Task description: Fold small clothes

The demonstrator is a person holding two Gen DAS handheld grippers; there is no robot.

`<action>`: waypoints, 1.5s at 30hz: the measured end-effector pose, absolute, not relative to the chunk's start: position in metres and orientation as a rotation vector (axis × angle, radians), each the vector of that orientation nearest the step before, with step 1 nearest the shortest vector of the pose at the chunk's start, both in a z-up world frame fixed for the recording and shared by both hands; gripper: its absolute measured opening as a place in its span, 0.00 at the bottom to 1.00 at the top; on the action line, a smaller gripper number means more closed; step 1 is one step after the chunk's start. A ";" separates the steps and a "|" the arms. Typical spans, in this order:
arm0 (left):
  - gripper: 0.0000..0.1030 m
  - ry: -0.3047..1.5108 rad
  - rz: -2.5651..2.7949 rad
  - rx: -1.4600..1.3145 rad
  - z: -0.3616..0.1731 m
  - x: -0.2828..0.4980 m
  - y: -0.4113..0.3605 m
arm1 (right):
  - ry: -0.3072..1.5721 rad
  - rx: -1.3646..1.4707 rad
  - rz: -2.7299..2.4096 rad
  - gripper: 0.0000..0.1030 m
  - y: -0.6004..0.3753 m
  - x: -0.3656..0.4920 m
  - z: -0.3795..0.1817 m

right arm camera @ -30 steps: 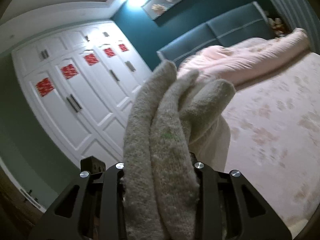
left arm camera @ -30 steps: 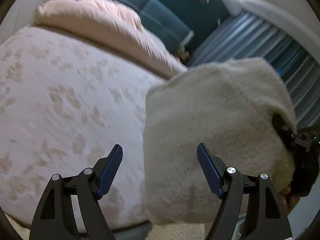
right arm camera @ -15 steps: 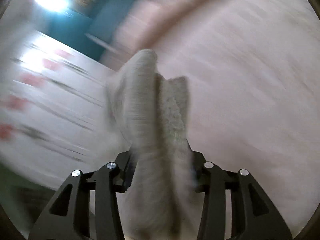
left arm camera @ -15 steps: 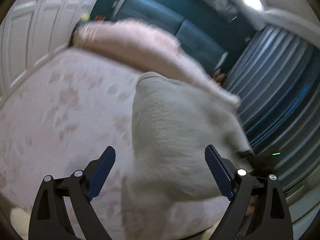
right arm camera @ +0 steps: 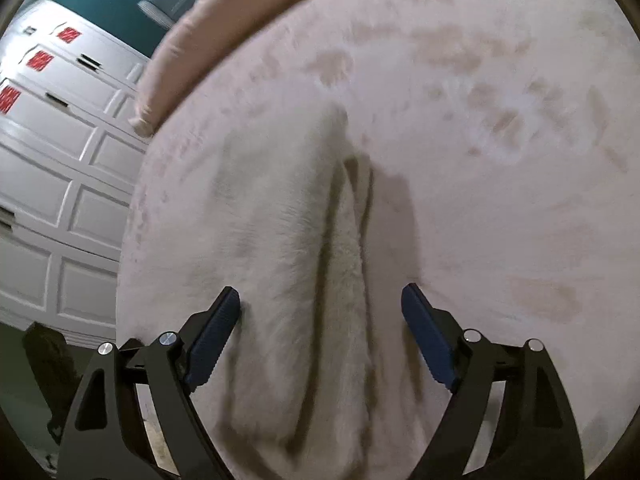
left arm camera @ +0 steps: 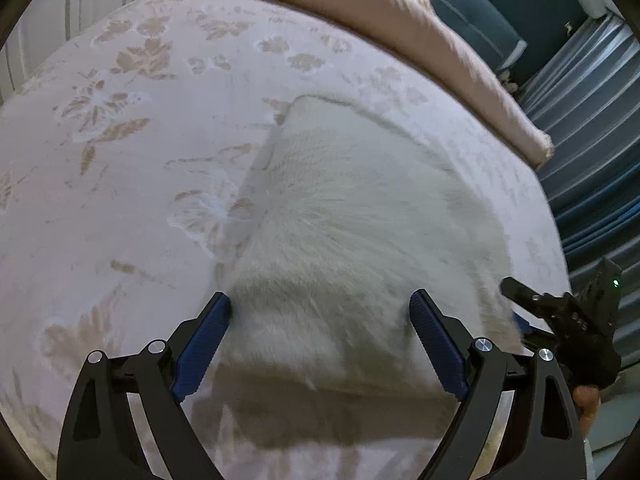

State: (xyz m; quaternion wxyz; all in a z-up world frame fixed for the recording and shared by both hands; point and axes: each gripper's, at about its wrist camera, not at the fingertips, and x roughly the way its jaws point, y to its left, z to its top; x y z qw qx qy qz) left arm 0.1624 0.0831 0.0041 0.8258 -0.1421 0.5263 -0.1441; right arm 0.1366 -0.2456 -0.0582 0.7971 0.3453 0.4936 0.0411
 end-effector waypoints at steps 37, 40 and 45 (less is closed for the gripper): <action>0.93 1.045 -0.179 -0.079 0.007 0.156 0.042 | 1.006 0.155 -0.031 0.43 -0.189 0.120 0.015; 0.91 1.002 -0.159 -0.088 0.027 0.140 0.057 | 0.941 0.158 0.073 0.44 -0.169 0.122 0.050; 0.91 0.975 -0.069 -0.097 0.042 0.122 0.092 | 1.065 0.134 0.234 0.44 -0.105 0.163 0.022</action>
